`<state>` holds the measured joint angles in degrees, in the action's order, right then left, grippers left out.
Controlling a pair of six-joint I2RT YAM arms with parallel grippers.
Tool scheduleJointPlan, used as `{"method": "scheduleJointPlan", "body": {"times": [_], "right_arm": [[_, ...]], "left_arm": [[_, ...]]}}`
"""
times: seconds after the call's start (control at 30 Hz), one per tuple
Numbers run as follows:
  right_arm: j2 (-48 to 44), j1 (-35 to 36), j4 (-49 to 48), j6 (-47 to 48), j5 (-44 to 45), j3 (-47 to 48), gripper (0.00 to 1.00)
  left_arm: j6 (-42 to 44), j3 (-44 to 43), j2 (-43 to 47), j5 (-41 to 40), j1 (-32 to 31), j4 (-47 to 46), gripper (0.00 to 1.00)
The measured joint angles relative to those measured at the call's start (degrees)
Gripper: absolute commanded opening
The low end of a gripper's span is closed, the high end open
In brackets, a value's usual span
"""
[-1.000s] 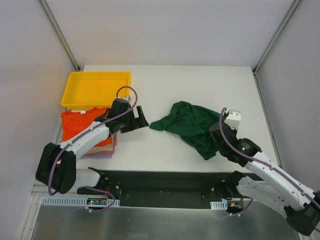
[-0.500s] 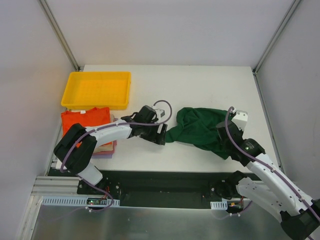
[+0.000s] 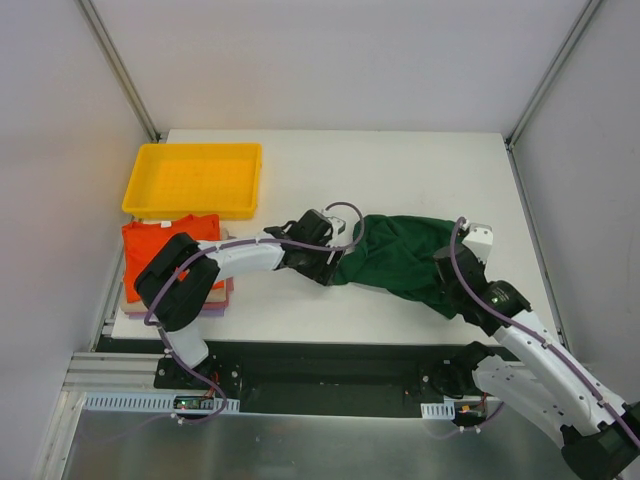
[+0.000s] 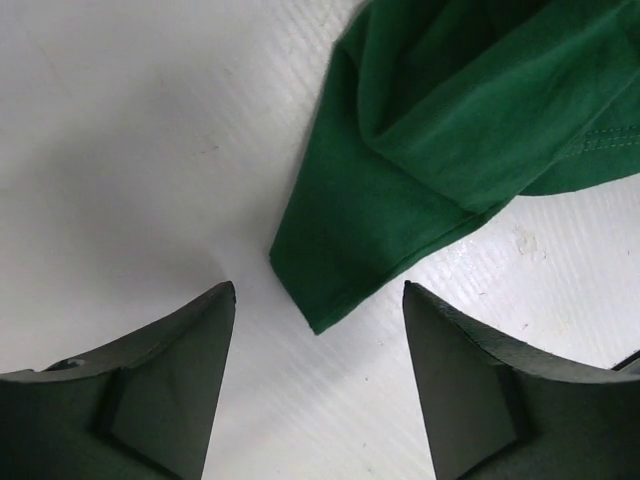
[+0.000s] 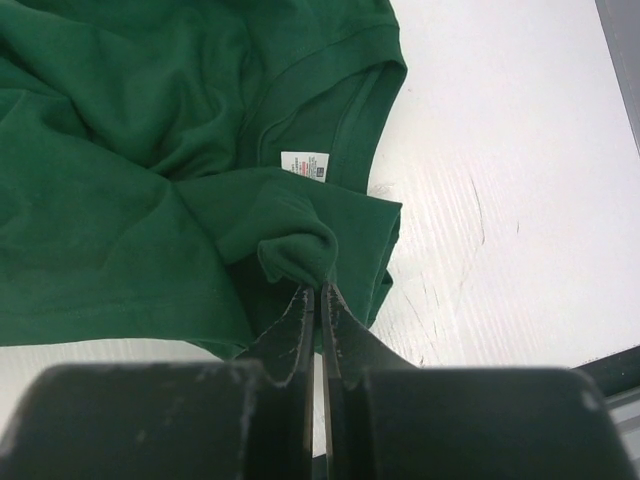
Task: Fold and stack the t-shirts
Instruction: Flatten out the tshirt
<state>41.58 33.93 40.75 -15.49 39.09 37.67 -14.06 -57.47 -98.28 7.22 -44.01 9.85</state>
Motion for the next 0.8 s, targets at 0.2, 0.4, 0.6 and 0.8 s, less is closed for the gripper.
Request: {"method": "scheduleJointPlan", "body": {"times": [0.2,0.4,0.6,0.8], "right_arm": [[-0.3,0.0,-0.1,0.4,-0.6,-0.1,0.0],[-0.8,0.0,-0.2,0.8,-0.9,-0.1,0.0],[-1.4,-0.1,-0.2,1.1,-1.0,-0.1,0.0],[-0.9,-0.7,2.0,1.7,-0.7,2.5,0.0]], "left_arm": [[1.5,-1.8,-2.3,-0.8,-2.7,0.1,0.34],[1.6,-3.1,-3.8,-0.7,-3.2,0.2,0.0],[1.6,-3.0,-3.6,-0.7,-3.4,0.4,0.0],[-2.1,-1.2,7.8,-1.2,-3.0,2.1,0.0]]}}
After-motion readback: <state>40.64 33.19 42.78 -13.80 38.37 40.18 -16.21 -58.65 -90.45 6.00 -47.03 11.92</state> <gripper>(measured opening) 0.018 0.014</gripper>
